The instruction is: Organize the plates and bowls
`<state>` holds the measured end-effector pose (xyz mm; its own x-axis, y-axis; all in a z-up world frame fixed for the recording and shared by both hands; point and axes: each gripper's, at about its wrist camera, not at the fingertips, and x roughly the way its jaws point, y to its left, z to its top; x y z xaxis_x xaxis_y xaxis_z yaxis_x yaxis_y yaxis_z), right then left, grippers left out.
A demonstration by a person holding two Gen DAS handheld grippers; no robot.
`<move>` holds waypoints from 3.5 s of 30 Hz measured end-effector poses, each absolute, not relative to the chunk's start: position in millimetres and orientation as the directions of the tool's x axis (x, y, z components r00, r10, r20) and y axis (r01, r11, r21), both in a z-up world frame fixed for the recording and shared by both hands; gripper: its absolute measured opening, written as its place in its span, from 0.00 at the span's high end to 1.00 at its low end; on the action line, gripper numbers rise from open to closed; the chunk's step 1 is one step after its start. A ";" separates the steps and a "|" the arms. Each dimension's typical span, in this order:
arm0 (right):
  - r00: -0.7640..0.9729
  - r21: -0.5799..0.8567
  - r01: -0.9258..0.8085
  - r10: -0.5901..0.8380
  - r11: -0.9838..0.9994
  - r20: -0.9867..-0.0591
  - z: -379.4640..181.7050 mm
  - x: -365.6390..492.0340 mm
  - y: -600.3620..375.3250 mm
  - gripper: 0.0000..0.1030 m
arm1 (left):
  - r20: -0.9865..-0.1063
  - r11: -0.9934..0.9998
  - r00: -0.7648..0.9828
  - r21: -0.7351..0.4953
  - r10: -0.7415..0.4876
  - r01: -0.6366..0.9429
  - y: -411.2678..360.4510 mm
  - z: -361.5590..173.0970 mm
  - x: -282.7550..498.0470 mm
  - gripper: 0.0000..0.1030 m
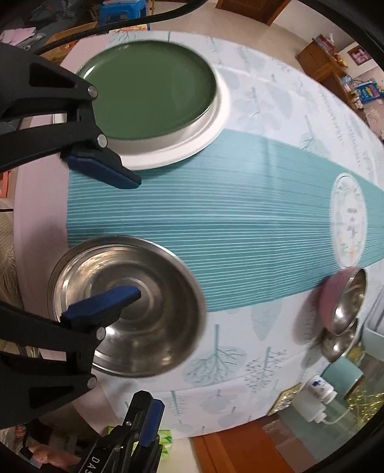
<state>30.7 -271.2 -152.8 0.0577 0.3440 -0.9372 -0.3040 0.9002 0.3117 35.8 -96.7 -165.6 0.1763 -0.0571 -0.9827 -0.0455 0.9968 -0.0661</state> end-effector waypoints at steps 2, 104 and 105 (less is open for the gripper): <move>0.063 0.323 -0.305 0.358 0.896 -0.932 -146.7 35.9 -277.1 0.72 | -0.981 0.997 0.190 -0.053 -0.043 -0.047 -96.1 -154.0 42.3 0.28; -0.073 0.391 -0.303 0.388 0.869 -0.919 -136.9 47.7 -258.1 0.89 | -0.961 0.960 -0.034 -0.276 -0.274 0.049 -115.0 -165.9 36.0 0.85; -0.077 0.386 -0.302 0.381 0.872 -0.921 -140.1 45.0 -257.5 0.89 | -0.962 0.961 -0.032 -0.273 -0.272 0.047 -114.3 -167.8 35.1 0.85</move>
<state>45.0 -257.5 -140.1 -0.0766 0.3813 -0.9213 -0.3021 0.8717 0.3859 35.1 -114.3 -167.8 -0.0324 -0.2720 -0.9618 0.0467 0.9608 -0.2733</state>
